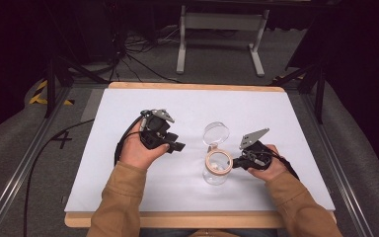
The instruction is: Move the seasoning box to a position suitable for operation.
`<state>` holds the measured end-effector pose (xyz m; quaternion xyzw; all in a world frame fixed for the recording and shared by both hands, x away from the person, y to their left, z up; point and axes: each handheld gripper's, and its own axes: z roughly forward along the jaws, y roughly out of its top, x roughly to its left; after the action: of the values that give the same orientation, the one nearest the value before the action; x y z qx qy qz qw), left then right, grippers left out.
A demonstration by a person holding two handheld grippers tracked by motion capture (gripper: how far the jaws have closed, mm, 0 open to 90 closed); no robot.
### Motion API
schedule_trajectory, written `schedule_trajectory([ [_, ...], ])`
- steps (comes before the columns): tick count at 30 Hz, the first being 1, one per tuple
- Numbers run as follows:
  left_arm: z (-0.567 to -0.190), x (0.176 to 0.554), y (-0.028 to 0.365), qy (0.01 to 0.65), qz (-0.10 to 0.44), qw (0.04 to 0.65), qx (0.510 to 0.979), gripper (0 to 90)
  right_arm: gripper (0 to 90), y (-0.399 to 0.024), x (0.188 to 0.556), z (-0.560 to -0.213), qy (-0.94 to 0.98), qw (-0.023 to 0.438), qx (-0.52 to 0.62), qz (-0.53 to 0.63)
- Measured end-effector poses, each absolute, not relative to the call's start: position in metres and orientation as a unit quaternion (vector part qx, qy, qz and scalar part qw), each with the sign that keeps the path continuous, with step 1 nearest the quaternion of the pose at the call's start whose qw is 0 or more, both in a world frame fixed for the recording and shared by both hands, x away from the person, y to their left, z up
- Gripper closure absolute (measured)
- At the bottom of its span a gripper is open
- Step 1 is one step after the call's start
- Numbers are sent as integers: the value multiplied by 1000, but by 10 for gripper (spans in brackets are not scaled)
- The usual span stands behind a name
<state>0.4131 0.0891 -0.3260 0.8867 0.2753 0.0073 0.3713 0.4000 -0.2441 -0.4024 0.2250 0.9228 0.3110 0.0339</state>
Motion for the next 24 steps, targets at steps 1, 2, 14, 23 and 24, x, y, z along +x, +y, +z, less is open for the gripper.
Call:
schedule_trajectory([
  [1, -326, 414, 89, 273, 8, 370, 888, 548, 899, -244, 399, -403, 923, 32, 224, 311],
  [2, -326, 414, 88, 273, 7, 371, 888, 548, 900, -243, 398, -403, 923, 31, 225, 311],
  [14, -327, 415, 87, 271, 3, 369, 889, 551, 899, -235, 392, -404, 930, 18, 209, 303],
  [23, -330, 418, 88, 273, 0, 369, 889, 558, 899, -233, 392, -404, 931, 11, 201, 306],
  [24, -330, 418, 88, 273, 0, 369, 889, 558, 899, -233, 392, -404, 931, 11, 201, 306],
])
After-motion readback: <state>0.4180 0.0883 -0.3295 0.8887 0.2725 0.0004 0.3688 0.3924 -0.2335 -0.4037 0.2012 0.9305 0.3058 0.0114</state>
